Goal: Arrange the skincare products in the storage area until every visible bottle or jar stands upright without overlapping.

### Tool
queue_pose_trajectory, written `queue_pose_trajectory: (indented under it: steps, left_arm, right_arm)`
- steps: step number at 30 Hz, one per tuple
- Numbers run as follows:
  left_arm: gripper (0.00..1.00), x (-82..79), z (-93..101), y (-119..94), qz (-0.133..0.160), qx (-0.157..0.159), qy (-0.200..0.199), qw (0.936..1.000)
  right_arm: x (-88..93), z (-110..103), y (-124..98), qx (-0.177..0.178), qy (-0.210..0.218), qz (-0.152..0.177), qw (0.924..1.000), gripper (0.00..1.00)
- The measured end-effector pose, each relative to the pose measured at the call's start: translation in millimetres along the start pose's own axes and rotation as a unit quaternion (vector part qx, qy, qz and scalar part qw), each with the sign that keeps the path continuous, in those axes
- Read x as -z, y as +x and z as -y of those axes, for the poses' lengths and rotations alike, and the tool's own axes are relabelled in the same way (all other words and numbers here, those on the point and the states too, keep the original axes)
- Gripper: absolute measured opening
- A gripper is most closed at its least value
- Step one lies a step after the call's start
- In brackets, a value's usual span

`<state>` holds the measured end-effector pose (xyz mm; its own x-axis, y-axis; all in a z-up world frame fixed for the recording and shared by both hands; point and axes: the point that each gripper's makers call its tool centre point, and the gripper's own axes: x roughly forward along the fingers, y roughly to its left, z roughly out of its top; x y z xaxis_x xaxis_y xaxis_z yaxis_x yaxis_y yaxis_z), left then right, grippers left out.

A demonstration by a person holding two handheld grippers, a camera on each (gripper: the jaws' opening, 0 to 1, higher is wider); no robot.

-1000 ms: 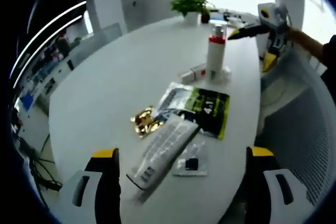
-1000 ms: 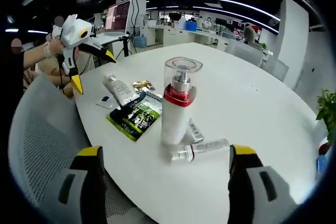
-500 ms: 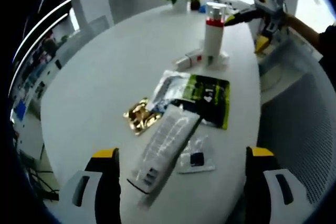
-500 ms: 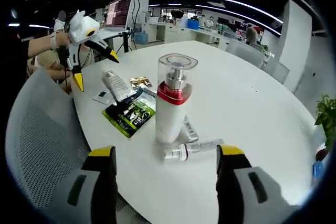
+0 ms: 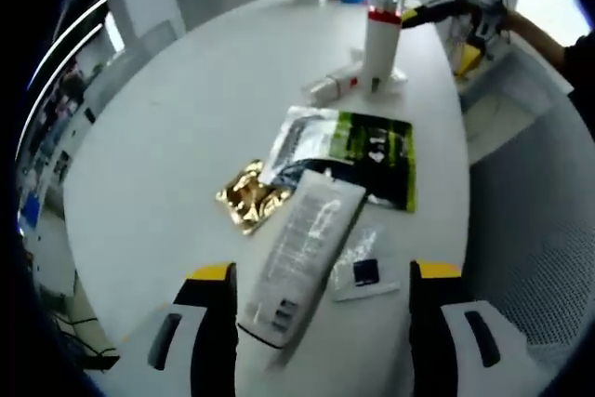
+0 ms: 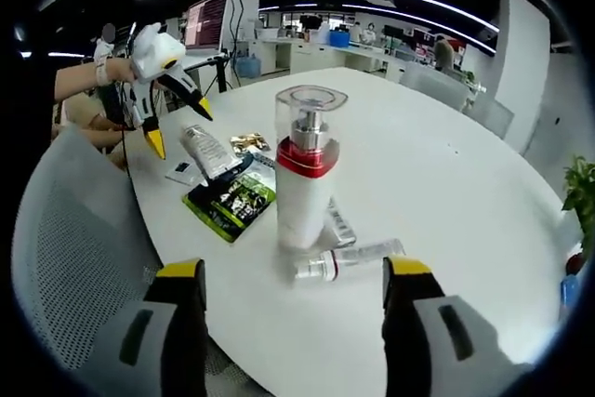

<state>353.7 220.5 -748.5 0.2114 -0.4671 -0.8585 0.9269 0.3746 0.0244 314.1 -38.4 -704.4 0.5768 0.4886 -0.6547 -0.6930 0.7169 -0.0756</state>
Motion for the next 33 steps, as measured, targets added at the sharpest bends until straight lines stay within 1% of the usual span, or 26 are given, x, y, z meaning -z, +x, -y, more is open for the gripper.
queue_pose_trajectory:
  steps: [2, 4, 7, 9, 13, 15, 16, 18, 20, 23, 27, 32, 33]
  left_arm:
    - [0.62, -2.7, 0.2, 2, 0.003, 0.004, 0.014, 0.9999]
    - [0.58, -4.1, -1.3, 5, 0.002, 0.003, 0.019, 0.9998]
    - [0.51, -3.7, -3.6, 10, -0.006, 0.006, 0.033, 0.9994]
    - [0.48, -3.6, -4.1, 13, -0.012, 0.010, 0.038, 0.9992]
    - [0.46, -5.1, -7.0, 19, -0.022, 0.008, 0.055, 0.9982]
    - [0.45, -6.0, -5.8, 23, -0.025, 0.018, 0.055, 0.9980]
    - [0.46, -5.8, -6.6, 24, -0.028, 0.018, 0.056, 0.9979]
    - [0.44, -1.7, -9.0, 27, -0.043, 0.017, 0.070, 0.9964]
    - [0.43, 0.1, -9.4, 30, -0.051, 0.018, 0.078, 0.9955]
    - [0.42, -0.9, -10.6, 32, -0.050, 0.021, 0.079, 0.9954]
    - [0.36, 0.1, -10.3, 36, -0.055, 0.029, 0.086, 0.9943]
    - [0.33, 0.7, -12.0, 38, -0.065, 0.030, 0.099, 0.9924]
    - [0.32, 1.0, -13.0, 39, -0.068, 0.029, 0.108, 0.9913]
  right_arm:
    - [0.5, 0, 0, -0.002, 0.002, -0.001, 1.0000, 0.79]
    - [0.4, 0, 0, -0.002, 0.006, 0.000, 1.0000, 0.79]
    - [0.5, 0, 0, -0.002, 0.008, 0.001, 1.0000, 0.78]
    - [0.7, 0, 0, -0.003, 0.010, 0.000, 0.9999, 0.78]
    - [0.9, 0, 0, -0.002, 0.013, 0.001, 0.9999, 0.78]
    - [1.5, 0, 0, -0.004, 0.018, 0.000, 0.9998, 0.78]
    - [1.6, 1, 0, -0.004, 0.020, 0.001, 0.9998, 0.78]
    - [2.2, 1, -1, -0.004, 0.020, 0.000, 0.9998, 0.78]
    - [2.8, 0, -2, -0.004, 0.021, -0.001, 0.9998, 0.78]
    - [3.8, 0, -2, -0.004, 0.023, -0.003, 0.9997, 0.78]
    - [3.4, 0, -1, -0.006, 0.031, -0.001, 0.9995, 0.78]
    - [2.5, -1, -1, -0.005, 0.032, 0.000, 0.9995, 0.78]
    - [2.5, -1, -2, -0.005, 0.033, 0.000, 0.9994, 0.77]
